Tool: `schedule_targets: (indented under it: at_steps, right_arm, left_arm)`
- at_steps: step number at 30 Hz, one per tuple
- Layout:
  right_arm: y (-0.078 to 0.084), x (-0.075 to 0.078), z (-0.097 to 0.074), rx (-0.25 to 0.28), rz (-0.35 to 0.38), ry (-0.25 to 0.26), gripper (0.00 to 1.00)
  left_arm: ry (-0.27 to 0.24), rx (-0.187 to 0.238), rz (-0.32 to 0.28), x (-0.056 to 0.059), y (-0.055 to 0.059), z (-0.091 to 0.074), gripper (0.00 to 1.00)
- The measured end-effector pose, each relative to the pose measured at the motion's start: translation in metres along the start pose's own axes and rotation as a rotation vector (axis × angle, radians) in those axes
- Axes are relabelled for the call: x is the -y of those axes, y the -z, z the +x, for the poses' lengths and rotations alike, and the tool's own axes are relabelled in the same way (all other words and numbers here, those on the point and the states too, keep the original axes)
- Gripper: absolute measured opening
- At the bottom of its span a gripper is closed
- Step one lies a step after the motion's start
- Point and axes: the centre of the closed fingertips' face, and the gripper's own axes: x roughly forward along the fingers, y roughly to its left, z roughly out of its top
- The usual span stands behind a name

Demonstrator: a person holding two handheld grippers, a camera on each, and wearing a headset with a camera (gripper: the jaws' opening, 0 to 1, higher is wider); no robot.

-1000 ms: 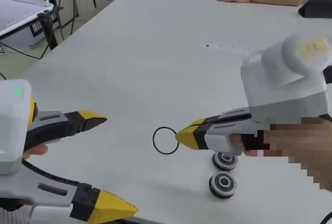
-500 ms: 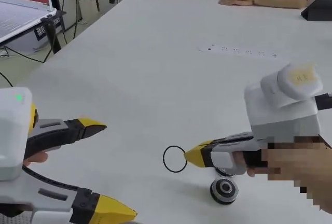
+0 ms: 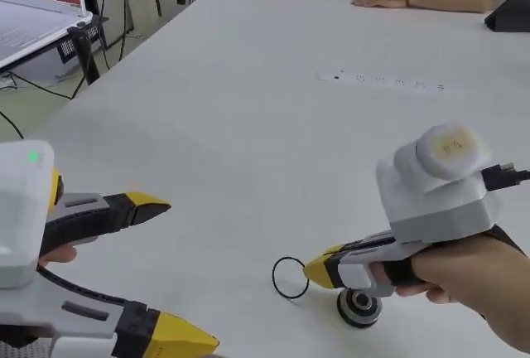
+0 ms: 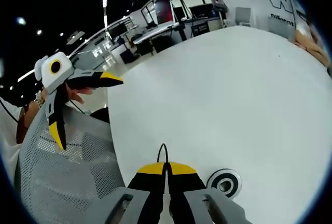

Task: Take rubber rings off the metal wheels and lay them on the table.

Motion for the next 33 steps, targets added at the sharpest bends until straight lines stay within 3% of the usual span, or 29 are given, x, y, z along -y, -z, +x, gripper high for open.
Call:
schedule_targets:
  at_steps: [8,19,33]
  right_arm:
    - [0.008,0.01,0.003,-0.036,-0.012,0.046,0.0]
    - [0.008,0.016,0.002,-0.039,-0.059,0.083,0.05]
    - [-0.028,0.004,-0.023,0.104,-0.073,0.064,0.06]
  left_arm:
    - [0.005,-0.005,-0.005,0.0,0.002,0.0,0.94]
    - [0.003,-0.01,-0.011,0.0,0.003,0.001,0.94]
    - [0.008,-0.018,-0.007,0.002,0.005,0.0,0.94]
